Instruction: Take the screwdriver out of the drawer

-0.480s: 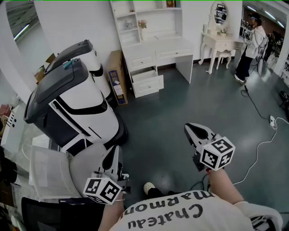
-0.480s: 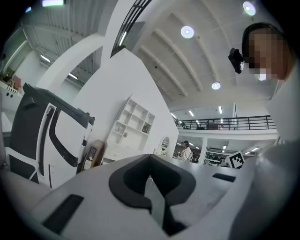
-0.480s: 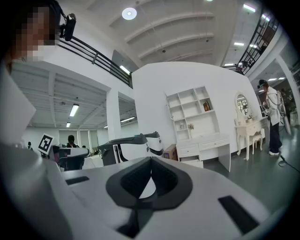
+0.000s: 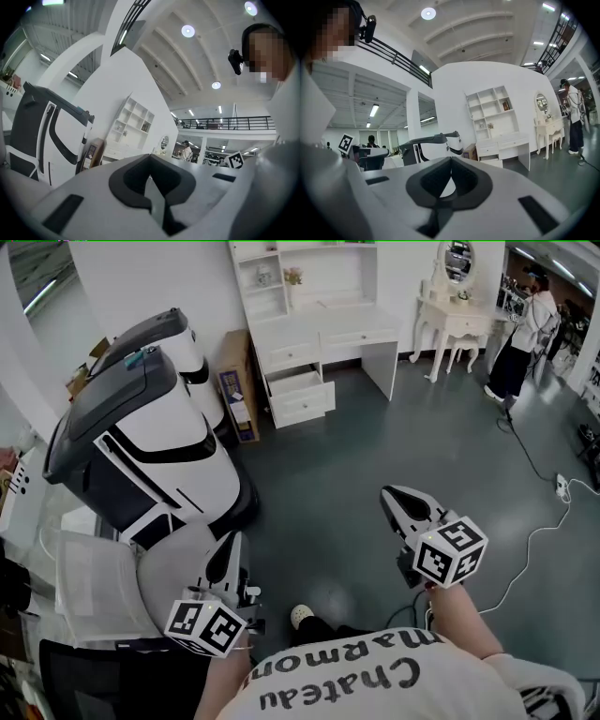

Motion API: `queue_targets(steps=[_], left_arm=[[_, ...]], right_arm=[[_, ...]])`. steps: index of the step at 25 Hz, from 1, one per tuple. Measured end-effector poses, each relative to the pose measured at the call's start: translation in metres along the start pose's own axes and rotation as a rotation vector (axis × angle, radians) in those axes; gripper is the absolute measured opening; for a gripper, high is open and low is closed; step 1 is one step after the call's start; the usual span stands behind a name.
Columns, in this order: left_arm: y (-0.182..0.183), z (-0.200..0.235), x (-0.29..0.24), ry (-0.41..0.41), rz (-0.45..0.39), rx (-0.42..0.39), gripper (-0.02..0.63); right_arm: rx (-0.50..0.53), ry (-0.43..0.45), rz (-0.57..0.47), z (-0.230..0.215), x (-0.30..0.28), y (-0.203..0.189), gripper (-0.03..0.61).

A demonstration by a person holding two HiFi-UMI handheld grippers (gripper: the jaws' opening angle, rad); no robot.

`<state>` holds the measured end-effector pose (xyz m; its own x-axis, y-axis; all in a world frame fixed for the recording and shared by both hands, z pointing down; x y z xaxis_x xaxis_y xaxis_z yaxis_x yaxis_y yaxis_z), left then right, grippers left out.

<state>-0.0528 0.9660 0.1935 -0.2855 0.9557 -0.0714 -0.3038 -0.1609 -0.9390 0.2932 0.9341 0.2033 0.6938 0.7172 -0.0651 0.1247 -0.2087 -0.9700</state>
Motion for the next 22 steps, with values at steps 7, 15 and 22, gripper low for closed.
queue_targets(steps=[7,15,22], left_arm=[[0.005,0.019,-0.031,-0.017,0.008,-0.015,0.022],[0.040,0.061,-0.122,-0.068,0.020,-0.019,0.022],[0.091,0.108,-0.203,-0.128,-0.001,-0.048,0.023]], right_arm=[[-0.093,-0.020,-0.047,-0.020,-0.016,0.003,0.028],[-0.102,-0.086,-0.044,-0.054,-0.084,0.029,0.028],[-0.085,-0.100,-0.112,-0.076,-0.177,0.058,0.028]])
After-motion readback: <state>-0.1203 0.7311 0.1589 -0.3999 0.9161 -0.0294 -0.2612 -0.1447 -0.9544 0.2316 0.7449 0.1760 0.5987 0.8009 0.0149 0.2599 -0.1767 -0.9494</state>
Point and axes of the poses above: the fingertips, and each gripper's own axes: x backward along the fingers, z to its left, y out of its top, the point moved 9 cm from there along x, backward along the fingers, and after that the axes turned 14 degrees about y, right-handed, at the moved point
